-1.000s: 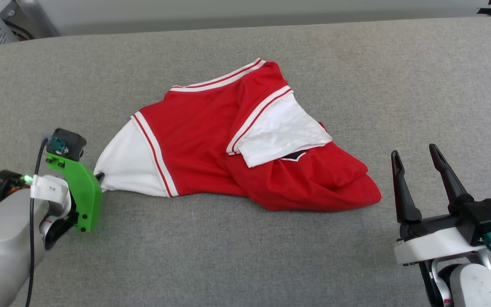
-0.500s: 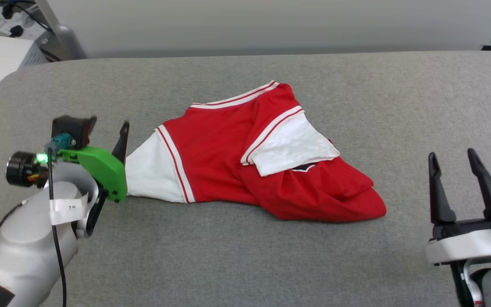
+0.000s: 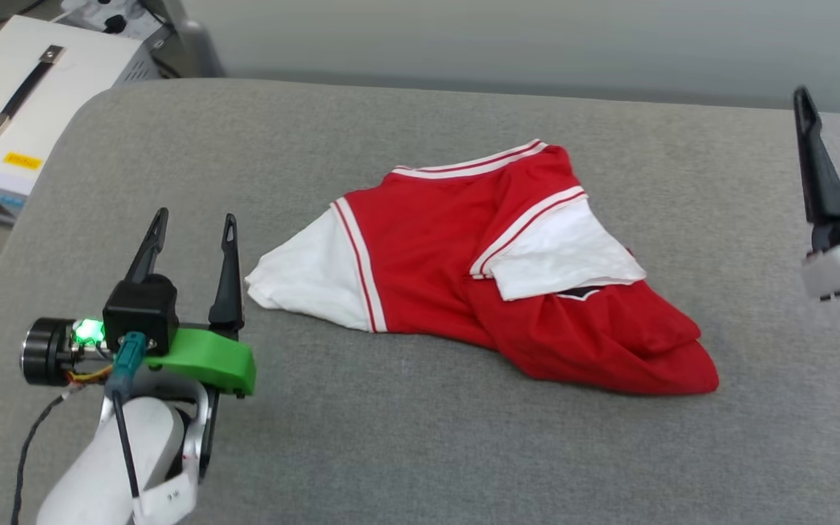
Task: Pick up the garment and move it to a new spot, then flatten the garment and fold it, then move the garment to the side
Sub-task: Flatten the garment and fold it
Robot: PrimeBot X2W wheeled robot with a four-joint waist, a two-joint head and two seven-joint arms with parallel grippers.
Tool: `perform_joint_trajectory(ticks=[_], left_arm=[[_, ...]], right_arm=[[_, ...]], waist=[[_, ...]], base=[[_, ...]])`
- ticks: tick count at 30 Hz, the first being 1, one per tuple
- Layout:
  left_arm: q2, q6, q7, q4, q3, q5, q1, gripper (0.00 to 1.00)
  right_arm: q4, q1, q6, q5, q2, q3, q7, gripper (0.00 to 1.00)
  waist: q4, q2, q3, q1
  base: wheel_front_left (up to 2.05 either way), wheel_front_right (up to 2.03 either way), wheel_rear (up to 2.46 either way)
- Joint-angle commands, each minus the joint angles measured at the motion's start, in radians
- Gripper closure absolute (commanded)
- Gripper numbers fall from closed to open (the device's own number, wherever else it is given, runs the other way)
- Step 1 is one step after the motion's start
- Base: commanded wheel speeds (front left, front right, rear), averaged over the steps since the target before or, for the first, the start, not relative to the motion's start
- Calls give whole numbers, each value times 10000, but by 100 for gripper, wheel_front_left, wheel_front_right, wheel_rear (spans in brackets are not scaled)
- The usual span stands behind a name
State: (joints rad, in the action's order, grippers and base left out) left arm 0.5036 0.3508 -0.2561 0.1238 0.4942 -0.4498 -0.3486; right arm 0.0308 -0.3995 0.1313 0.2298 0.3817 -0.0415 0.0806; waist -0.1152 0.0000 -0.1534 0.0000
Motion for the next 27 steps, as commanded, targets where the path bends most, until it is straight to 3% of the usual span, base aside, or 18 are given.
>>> perform_joint_trajectory(ticks=[1,7,13,21,27], left_arm=[[-189,41,-56,-169,-253,297,319,0],[-1157,-212,-56,-957,-1296,1292,1049,0],[-2203,-713,-56,-1249,-1987,2057,1369,0],[-3412,-1442,-56,-1497,-2626,2862,1202,0],[-4045,-1992,-56,-1485,-2949,3197,986,0]], right_arm=[[-119,-402,-6,297,237,-311,-465,0],[-641,-2145,-6,1585,1704,-2077,-2735,0],[-1672,-3968,-6,3139,2604,-3887,-5605,0],[-2800,-5592,-6,5176,3182,-5789,-9111,0],[-3295,-6083,-6,5428,3319,-6653,-9875,0]], waist=[[-407,0,-341,0],[-1078,0,-1032,0],[-1621,0,-1807,0],[-2250,0,-2822,0],[-2590,0,-3439,0]], base=[[0,0,0],[0,0,0],[0,0,0],[0,0,0],[0,0,0]])
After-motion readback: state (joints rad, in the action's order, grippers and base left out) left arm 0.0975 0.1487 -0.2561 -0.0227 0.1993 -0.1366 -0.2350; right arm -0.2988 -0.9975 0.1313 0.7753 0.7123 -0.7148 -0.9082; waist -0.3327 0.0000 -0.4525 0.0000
